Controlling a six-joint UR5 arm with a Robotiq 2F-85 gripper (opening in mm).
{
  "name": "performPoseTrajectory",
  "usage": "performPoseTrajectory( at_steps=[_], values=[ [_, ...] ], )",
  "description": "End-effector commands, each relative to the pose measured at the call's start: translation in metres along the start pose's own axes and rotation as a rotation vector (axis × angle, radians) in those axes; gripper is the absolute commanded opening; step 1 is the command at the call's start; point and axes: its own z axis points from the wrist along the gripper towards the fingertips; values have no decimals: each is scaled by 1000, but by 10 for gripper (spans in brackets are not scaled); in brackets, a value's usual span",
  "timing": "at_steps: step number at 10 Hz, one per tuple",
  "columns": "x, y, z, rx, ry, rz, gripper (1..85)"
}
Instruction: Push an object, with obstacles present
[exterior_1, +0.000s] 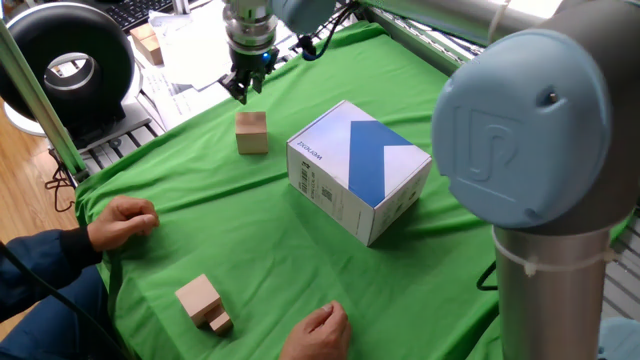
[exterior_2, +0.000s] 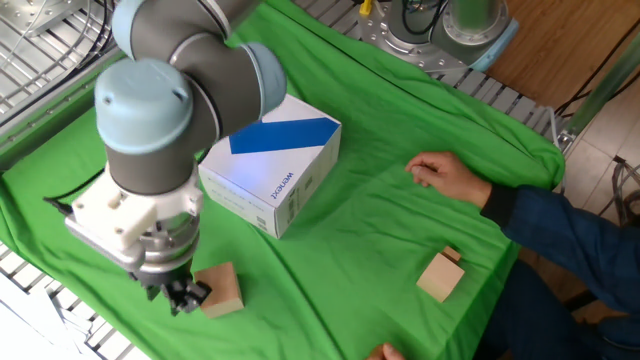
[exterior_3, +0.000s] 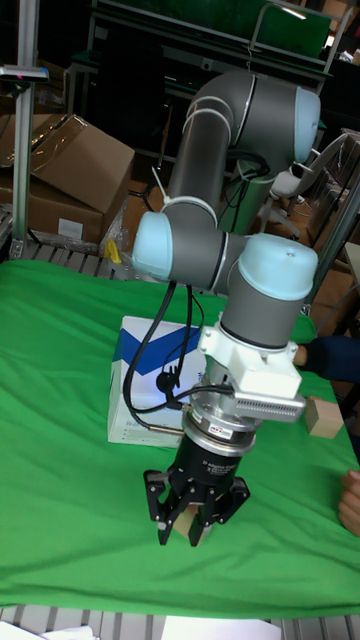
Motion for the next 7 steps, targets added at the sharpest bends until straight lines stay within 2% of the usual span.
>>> performPoseTrajectory(
  at_steps=[1,3,5,7],
  values=[
    [-6,13,4,-19,-8,42,413],
    [6,28,8,-63,41,137,410],
    [15,29,11,-73,76,176,410],
    [18,28,13,-67,89,187,410]
  ],
)
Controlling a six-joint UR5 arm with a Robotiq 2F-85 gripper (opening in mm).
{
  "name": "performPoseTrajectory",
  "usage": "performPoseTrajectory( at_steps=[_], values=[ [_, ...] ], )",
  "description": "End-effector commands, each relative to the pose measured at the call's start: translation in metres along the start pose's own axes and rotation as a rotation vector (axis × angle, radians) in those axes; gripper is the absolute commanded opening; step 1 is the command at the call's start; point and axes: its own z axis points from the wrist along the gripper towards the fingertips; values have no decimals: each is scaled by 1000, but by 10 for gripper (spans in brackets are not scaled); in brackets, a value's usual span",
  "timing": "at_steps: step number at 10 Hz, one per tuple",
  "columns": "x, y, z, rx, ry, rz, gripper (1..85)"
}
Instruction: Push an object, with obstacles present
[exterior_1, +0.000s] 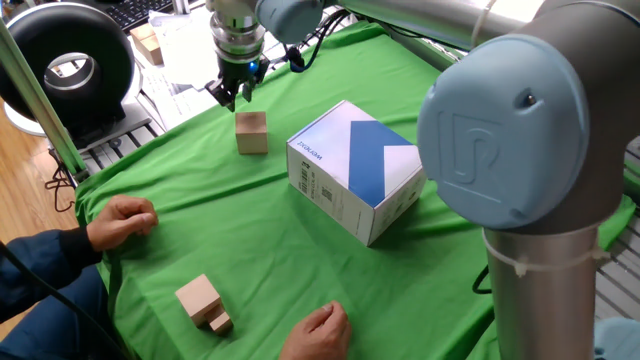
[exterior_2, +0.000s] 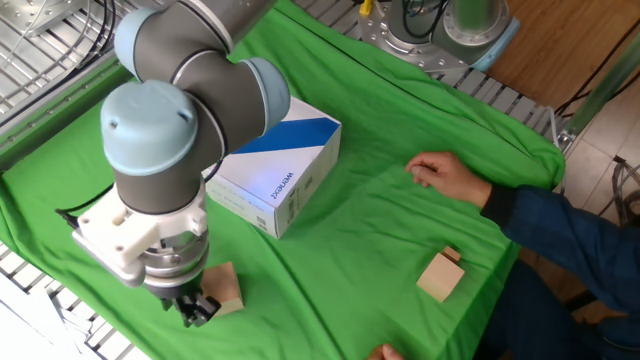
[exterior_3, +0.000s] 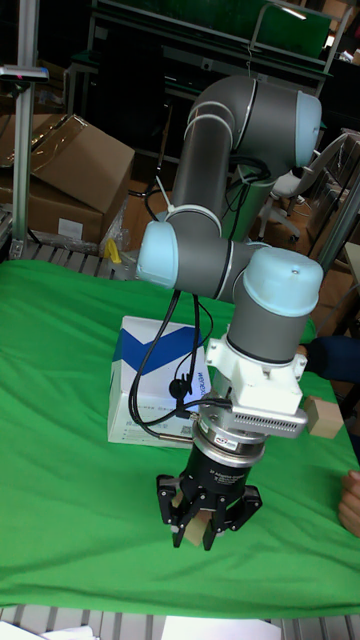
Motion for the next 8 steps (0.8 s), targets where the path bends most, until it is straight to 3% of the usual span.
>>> performPoseTrajectory(
  at_steps=[1,4,8],
  values=[
    [8,6,3,-26,34,69,410],
    [17,17,4,-69,74,160,403],
    [25,19,6,-78,109,216,390]
  ],
)
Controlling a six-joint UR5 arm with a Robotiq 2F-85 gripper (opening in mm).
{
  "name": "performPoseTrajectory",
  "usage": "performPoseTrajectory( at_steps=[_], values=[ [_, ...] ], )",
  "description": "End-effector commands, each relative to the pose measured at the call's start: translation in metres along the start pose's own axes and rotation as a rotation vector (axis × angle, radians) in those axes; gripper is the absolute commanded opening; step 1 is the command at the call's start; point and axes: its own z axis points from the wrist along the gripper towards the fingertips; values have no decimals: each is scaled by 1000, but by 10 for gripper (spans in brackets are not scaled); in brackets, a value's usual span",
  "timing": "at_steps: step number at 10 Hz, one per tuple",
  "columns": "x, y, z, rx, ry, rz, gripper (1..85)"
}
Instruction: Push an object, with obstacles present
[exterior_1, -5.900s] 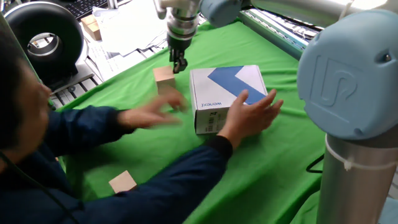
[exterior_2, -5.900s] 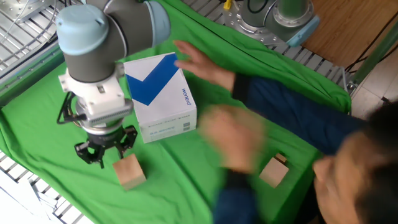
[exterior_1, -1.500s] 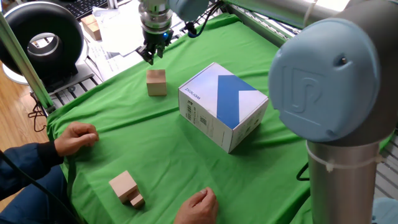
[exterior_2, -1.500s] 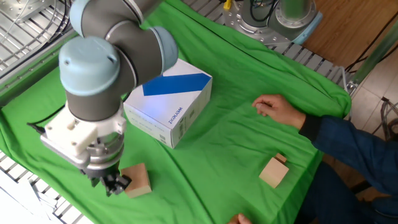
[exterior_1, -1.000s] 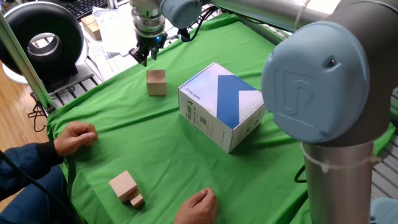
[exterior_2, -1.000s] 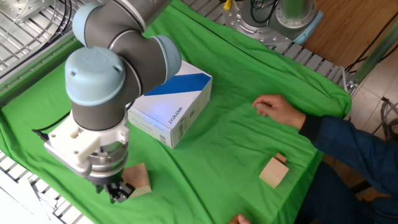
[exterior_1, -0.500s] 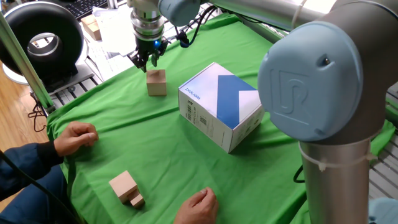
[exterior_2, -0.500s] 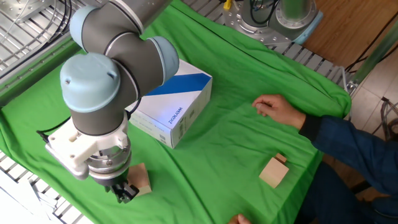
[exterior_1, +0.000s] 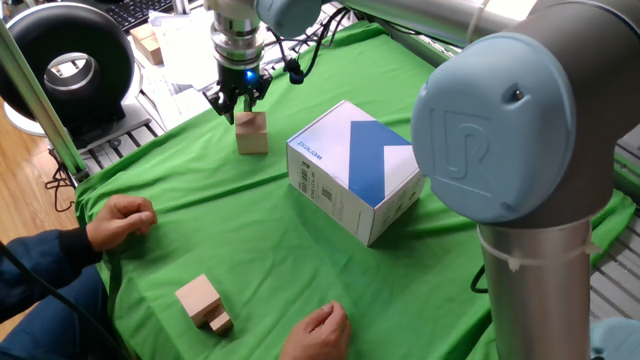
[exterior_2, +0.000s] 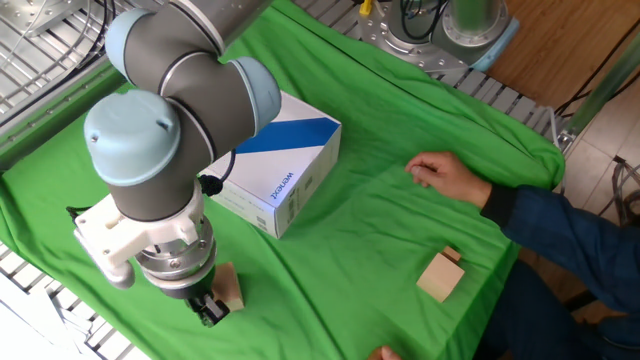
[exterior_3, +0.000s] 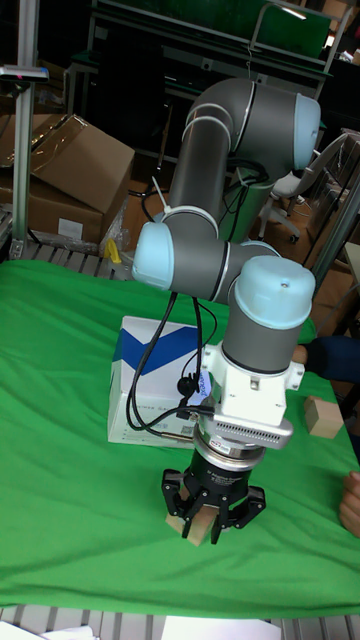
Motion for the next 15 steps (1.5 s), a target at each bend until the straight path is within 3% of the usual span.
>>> performPoseTrajectory(
  at_steps=[1,4,7,8,11,15],
  values=[
    [8,3,0,-22,33,57,390],
    [16,5,-1,-33,64,85,387],
    [26,18,-3,-74,106,175,387],
    [30,17,-4,-68,119,180,380],
    [39,23,-10,-62,133,204,367],
    [46,40,-9,-102,144,254,363]
  ],
)
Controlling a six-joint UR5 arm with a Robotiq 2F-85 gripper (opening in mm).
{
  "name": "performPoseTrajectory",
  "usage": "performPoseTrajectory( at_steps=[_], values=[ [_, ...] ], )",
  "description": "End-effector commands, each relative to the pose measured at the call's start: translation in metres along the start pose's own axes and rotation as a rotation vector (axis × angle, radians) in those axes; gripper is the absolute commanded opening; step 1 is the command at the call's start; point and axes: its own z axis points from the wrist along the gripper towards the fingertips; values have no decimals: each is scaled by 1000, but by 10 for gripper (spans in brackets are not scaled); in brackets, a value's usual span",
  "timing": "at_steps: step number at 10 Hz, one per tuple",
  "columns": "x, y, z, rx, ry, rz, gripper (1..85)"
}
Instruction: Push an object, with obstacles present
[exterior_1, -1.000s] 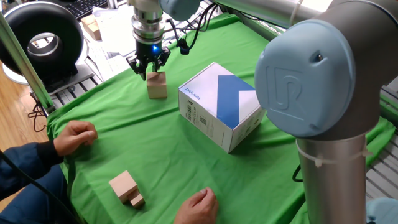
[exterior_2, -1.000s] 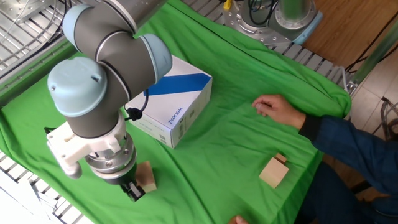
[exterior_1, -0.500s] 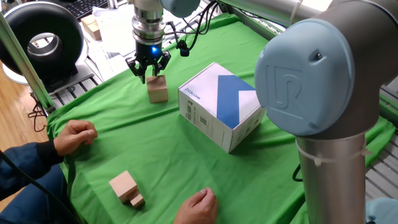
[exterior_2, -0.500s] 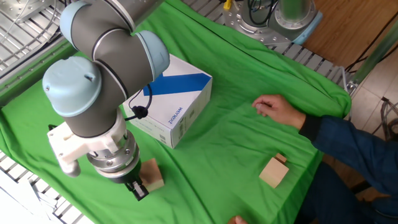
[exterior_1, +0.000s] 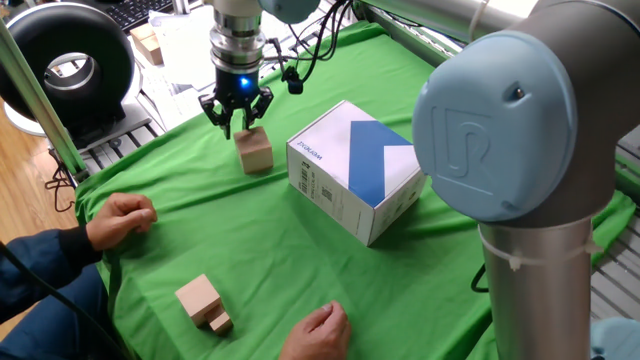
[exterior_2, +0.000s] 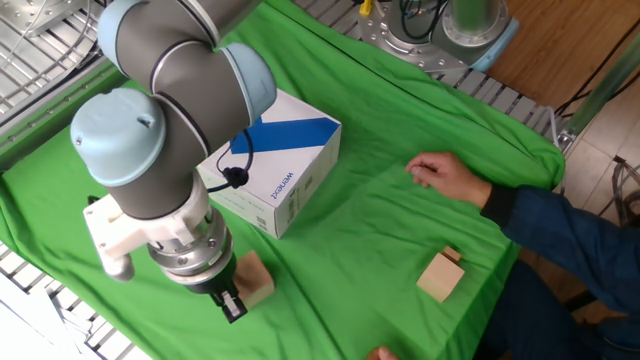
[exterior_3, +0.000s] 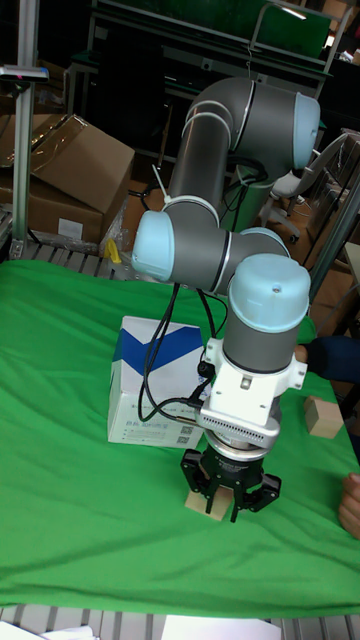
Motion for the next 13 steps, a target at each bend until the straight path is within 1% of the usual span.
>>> performPoseTrajectory(
  at_steps=[1,2,3,5,6,7,8,9,10,11,13],
  values=[
    [8,10,1,-31,9,36,360],
    [7,9,1,-28,3,24,360],
    [-2,2,-1,-11,-23,-22,373],
    [-28,-14,-9,34,-91,-138,413],
    [-36,-19,-13,44,-110,-170,417],
    [-38,-21,-13,46,-111,-174,417],
    [-37,-27,-10,59,-103,-172,410],
    [-34,-28,-8,60,-90,-152,393],
    [-28,-28,-7,58,-68,-128,380],
    [-18,-29,-4,56,-33,-99,363],
    [-9,-26,1,6,-12,-60,370]
  ],
)
